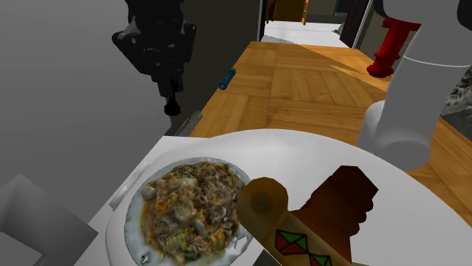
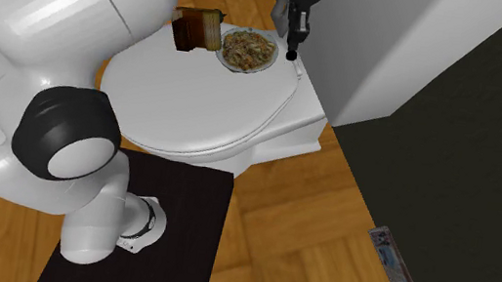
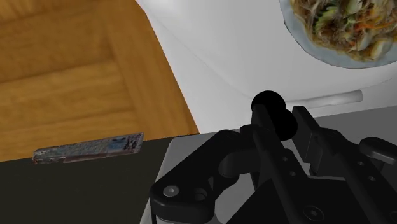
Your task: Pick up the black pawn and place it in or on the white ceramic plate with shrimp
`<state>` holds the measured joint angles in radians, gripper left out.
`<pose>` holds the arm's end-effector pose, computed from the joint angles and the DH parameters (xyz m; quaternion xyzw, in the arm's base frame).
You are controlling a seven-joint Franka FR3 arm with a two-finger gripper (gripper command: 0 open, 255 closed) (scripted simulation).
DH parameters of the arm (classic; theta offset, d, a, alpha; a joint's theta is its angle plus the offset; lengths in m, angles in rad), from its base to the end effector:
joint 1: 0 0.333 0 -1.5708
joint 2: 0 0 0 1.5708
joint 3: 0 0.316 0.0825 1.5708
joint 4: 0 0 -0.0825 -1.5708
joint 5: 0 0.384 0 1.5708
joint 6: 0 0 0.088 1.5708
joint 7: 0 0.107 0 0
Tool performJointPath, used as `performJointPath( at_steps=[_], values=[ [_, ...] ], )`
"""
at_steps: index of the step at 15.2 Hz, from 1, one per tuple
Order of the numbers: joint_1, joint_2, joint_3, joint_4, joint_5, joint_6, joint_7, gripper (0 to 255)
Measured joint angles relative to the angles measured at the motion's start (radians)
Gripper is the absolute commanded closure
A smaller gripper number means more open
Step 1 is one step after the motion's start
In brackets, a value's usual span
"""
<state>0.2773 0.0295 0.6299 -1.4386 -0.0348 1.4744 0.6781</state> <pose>0.3478 0.4289 0.6645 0.9936 0.1124 0.0103 0.0018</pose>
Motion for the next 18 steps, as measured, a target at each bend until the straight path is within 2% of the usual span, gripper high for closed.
performJointPath(
  at_steps=[10, 18],
  values=[
    [0.128, 0.010, 0.118, 0.015, -0.012, -0.015, 0.244, 255],
    [0.125, -0.036, 0.117, -0.116, 0.020, 0.082, 0.248, 255]
  ],
)
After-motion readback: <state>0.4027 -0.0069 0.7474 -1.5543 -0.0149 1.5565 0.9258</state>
